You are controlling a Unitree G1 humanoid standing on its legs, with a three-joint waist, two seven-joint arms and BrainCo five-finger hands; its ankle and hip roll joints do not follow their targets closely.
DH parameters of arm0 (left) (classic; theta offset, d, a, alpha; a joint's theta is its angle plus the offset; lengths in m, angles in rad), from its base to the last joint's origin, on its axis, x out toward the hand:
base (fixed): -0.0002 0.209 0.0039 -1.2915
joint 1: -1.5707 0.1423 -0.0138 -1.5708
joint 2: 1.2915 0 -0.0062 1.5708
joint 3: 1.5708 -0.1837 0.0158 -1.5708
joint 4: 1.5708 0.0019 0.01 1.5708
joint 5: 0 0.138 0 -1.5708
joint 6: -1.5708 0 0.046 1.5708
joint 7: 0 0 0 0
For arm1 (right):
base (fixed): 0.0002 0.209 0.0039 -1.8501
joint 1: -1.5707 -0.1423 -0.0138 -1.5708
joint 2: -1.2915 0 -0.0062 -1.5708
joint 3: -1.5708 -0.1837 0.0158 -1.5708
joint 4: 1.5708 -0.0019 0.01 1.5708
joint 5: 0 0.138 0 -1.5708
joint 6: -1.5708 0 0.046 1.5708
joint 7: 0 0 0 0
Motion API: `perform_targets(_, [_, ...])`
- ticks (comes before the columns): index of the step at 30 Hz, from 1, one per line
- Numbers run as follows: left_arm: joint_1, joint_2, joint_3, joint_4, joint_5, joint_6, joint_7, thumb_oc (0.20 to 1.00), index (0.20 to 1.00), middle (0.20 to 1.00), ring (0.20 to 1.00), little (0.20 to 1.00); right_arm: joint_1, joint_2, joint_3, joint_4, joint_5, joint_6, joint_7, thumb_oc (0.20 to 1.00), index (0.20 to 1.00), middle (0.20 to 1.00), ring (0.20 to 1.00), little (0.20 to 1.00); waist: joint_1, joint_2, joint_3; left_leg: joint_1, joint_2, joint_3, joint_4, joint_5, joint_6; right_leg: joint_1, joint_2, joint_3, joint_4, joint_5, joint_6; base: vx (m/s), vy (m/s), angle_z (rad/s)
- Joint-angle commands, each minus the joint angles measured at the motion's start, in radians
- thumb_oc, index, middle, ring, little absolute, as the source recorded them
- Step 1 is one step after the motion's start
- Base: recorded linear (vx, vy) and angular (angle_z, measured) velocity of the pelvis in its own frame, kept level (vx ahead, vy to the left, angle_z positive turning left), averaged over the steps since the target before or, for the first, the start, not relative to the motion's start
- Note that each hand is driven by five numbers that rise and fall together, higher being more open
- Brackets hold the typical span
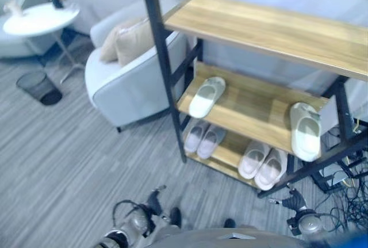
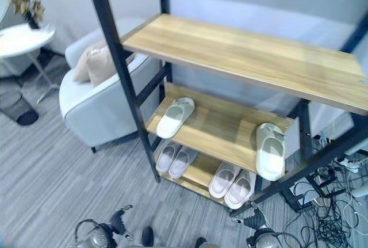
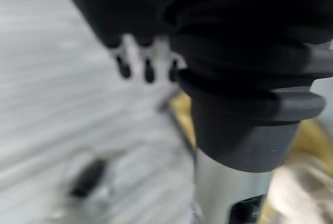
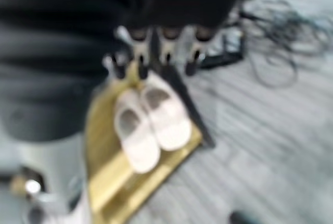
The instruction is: Arrange the slippers neatly on the shoe rack.
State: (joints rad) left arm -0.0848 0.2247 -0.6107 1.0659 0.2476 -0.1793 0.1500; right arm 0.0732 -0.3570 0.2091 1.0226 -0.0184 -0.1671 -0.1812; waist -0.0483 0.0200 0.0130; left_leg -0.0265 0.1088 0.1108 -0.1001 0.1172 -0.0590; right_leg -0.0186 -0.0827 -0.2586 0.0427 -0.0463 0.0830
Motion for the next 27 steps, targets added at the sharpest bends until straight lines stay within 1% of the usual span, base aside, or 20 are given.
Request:
perform_targets(1, [-0.079, -0.024, 0.001, -0.032, 0.059, -0.027, 0.007, 1.000, 1.000, 1.000, 1.000, 1.000, -0.039, -0.021, 0.028, -0.018, 0.035, -0.013, 0.008, 1.000, 1.000, 1.000, 1.000, 1.000, 0.013, 0.009, 0.080, 0.047, -0.010, 0.018, 0.017, -0.042, -0.029, 0.008, -0.025, 0.009, -0.002, 0.033, 0.050, 0.02, -0.077, -0.34])
perform_targets(3, [-0.086, -0.036, -0.006, -0.019, 0.065, -0.029, 0.006, 1.000, 1.000, 1.000, 1.000, 1.000, -0.049, -0.012, 0.036, 0.015, 0.033, -0.011, 0.007, 1.000, 1.000, 1.000, 1.000, 1.000, 0.011, 0.014, 0.078, 0.058, -0.010, 0.026, 0.013, -0.043, -0.028, 0.019, -0.021, 0.015, -0.010, 0.034, 0.051, 0.01, -0.058, -0.39])
perform_targets(4, [-0.092, -0.042, -0.011, -0.014, 0.073, -0.023, 0.005, 1.000, 1.000, 1.000, 1.000, 1.000, -0.058, -0.001, 0.045, 0.028, 0.029, -0.005, 0.010, 1.000, 1.000, 1.000, 1.000, 1.000, 0.005, 0.025, 0.080, 0.067, -0.007, 0.040, 0.013, -0.048, -0.028, 0.017, -0.018, 0.017, 0.006, 0.031, 0.051, 0.00, -0.070, -0.35])
perform_targets(7, [-0.098, -0.046, -0.013, -0.003, 0.083, -0.020, 0.007, 1.000, 1.000, 1.000, 1.000, 1.000, -0.066, 0.001, 0.047, 0.030, 0.028, -0.002, 0.009, 1.000, 1.000, 1.000, 1.000, 1.000, 0.003, 0.031, 0.084, 0.074, -0.003, 0.059, 0.013, -0.048, -0.029, 0.010, -0.015, 0.026, 0.019, 0.029, 0.051, -0.02, -0.064, -0.29])
perform_targets(8, [-0.104, -0.053, -0.018, 0.007, 0.089, -0.022, 0.013, 1.000, 1.000, 1.000, 1.000, 1.000, -0.072, 0.005, 0.043, 0.044, 0.035, 0.000, 0.008, 1.000, 1.000, 1.000, 1.000, 1.000, -0.002, 0.039, 0.088, 0.078, -0.002, 0.076, 0.013, -0.043, -0.031, 0.003, -0.012, 0.043, 0.015, 0.040, 0.053, -0.01, -0.048, -0.34])
perform_targets(9, [-0.106, -0.057, -0.013, 0.004, 0.070, -0.029, 0.010, 1.000, 1.000, 1.000, 1.000, 1.000, -0.069, 0.002, 0.033, 0.043, 0.041, -0.001, 0.004, 1.000, 1.000, 1.000, 1.000, 1.000, -0.005, 0.039, 0.090, 0.077, -0.008, 0.081, 0.013, -0.054, -0.030, 0.013, -0.013, 0.053, -0.017, 0.043, 0.053, -0.03, -0.075, -0.39])
perform_targets(10, [-0.102, -0.062, 0.005, -0.017, 0.003, -0.040, -0.011, 1.000, 1.000, 1.000, 1.000, 1.000, -0.058, -0.002, 0.024, 0.039, 0.051, 0.000, 0.001, 1.000, 1.000, 1.000, 1.000, 1.000, -0.009, 0.039, 0.093, 0.074, -0.011, 0.080, 0.013, -0.057, -0.030, 0.019, -0.013, 0.061, -0.046, 0.048, 0.051, -0.03, -0.064, -0.36])
perform_targets(11, [-0.102, -0.066, 0.018, -0.029, -0.035, -0.042, -0.017, 1.000, 1.000, 1.000, 1.000, 1.000, -0.050, -0.004, 0.017, 0.053, 0.061, 0.000, 0.000, 1.000, 1.000, 1.000, 1.000, 1.000, -0.011, 0.042, 0.093, 0.073, -0.011, 0.080, 0.013, -0.056, -0.031, 0.029, -0.013, 0.059, -0.073, 0.056, 0.052, 0.01, -0.071, -0.33])
perform_targets(12, [-0.088, -0.069, 0.030, -0.064, -0.074, -0.050, -0.022, 1.000, 1.000, 1.000, 1.000, 1.000, -0.029, -0.008, 0.001, 0.089, 0.065, 0.005, -0.003, 1.000, 1.000, 1.000, 1.000, 1.000, -0.013, 0.047, 0.084, 0.078, -0.011, 0.082, 0.013, -0.065, -0.034, 0.057, -0.012, 0.053, -0.126, 0.068, 0.055, 0.05, -0.051, -0.15])
perform_targets(13, [-0.081, -0.064, 0.031, -0.095, -0.083, -0.052, -0.024, 1.000, 1.000, 1.000, 1.000, 1.000, -0.020, -0.010, -0.004, 0.099, 0.065, 0.006, -0.002, 1.000, 1.000, 1.000, 1.000, 1.000, -0.013, 0.051, 0.081, 0.082, -0.010, 0.084, 0.013, -0.069, -0.035, 0.063, -0.012, 0.051, -0.130, 0.065, 0.057, 0.08, -0.038, -0.10])
perform_targets(16, [-0.078, -0.007, 0.025, -0.280, -0.104, -0.071, -0.037, 1.000, 1.000, 1.000, 1.000, 1.000, 0.012, -0.018, -0.032, 0.119, 0.069, 0.006, -0.003, 1.000, 1.000, 1.000, 1.000, 1.000, -0.013, 0.056, 0.072, 0.095, -0.011, 0.080, 0.013, -0.074, -0.036, 0.084, -0.012, 0.049, -0.130, 0.059, 0.059, 0.06, -0.018, 0.00])
perform_targets(17, [-0.076, -0.003, 0.025, -0.285, -0.105, -0.068, -0.039, 1.000, 1.000, 1.000, 1.000, 1.000, 0.013, -0.017, -0.032, 0.119, 0.069, 0.006, -0.003, 1.000, 1.000, 1.000, 1.000, 1.000, -0.013, 0.055, 0.072, 0.095, -0.011, 0.079, 0.013, -0.074, -0.036, 0.084, -0.012, 0.048, -0.130, 0.059, 0.059, 0.00, 0.000, 0.00])
perform_targets(20, [-0.115, 0.085, 0.031, -0.498, -0.110, -0.090, -0.052, 1.000, 1.000, 1.000, 1.000, 1.000, 0.040, -0.021, -0.062, 0.119, 0.082, 0.003, 0.000, 1.000, 1.000, 1.000, 1.000, 1.000, -0.015, 0.058, 0.073, 0.093, -0.015, 0.064, 0.013, -0.076, -0.037, 0.092, -0.014, 0.035, -0.130, 0.059, 0.060, 0.00, -0.002, 0.03])
perform_targets(21, [-0.129, 0.155, 0.054, -0.657, -0.117, -0.098, -0.073, 1.000, 1.000, 1.000, 1.000, 1.000, 0.060, -0.022, -0.069, 0.111, 0.080, -0.001, 0.012, 1.000, 1.000, 1.000, 1.000, 1.000, -0.013, 0.059, 0.074, 0.091, -0.018, 0.056, 0.013, -0.078, -0.037, 0.095, -0.015, 0.028, -0.130, 0.058, 0.062, -0.01, 0.006, 0.21])
perform_targets(22, [-0.149, 0.209, 0.081, -0.771, -0.110, -0.111, -0.083, 1.000, 1.000, 1.000, 1.000, 1.000, 0.071, -0.018, -0.071, 0.115, 0.073, -0.001, 0.023, 1.000, 1.000, 1.000, 1.000, 1.000, -0.010, 0.061, 0.071, 0.089, -0.021, 0.049, 0.013, -0.081, -0.038, 0.097, -0.017, 0.022, -0.130, 0.057, 0.064, 0.00, 0.006, 0.23])
perform_targets(23, [-0.147, 0.212, 0.083, -0.776, -0.111, -0.108, -0.085, 1.000, 1.000, 1.000, 1.000, 1.000, 0.071, -0.017, -0.071, 0.115, 0.073, -0.001, 0.023, 1.000, 1.000, 1.000, 1.000, 1.000, -0.010, 0.060, 0.072, 0.089, -0.021, 0.049, 0.013, -0.081, -0.038, 0.097, -0.017, 0.022, -0.130, 0.057, 0.064, 0.01, 0.001, 0.19])
perform_targets(24, [-0.178, 0.261, 0.134, -0.891, -0.107, -0.121, -0.091, 1.000, 1.000, 1.000, 1.000, 1.000, 0.084, 0.000, -0.062, 0.119, 0.050, 0.002, 0.037, 1.000, 1.000, 1.000, 1.000, 1.000, -0.008, 0.059, 0.069, 0.086, -0.024, 0.047, 0.013, -0.084, -0.039, 0.102, -0.021, 0.016, -0.130, 0.057, 0.067, 0.01, -0.004, 0.06])
perform_targets(27, [-0.198, 0.274, 0.164, -0.940, -0.111, -0.122, -0.094, 1.000, 1.000, 1.000, 1.000, 1.000, 0.092, 0.011, -0.055, 0.123, 0.041, 0.012, 0.053, 1.000, 1.000, 1.000, 1.000, 1.000, -0.011, 0.058, 0.066, 0.084, -0.027, 0.045, 0.013, -0.086, -0.038, 0.102, -0.025, 0.017, -0.130, 0.059, 0.069, 0.01, -0.002, 0.02])
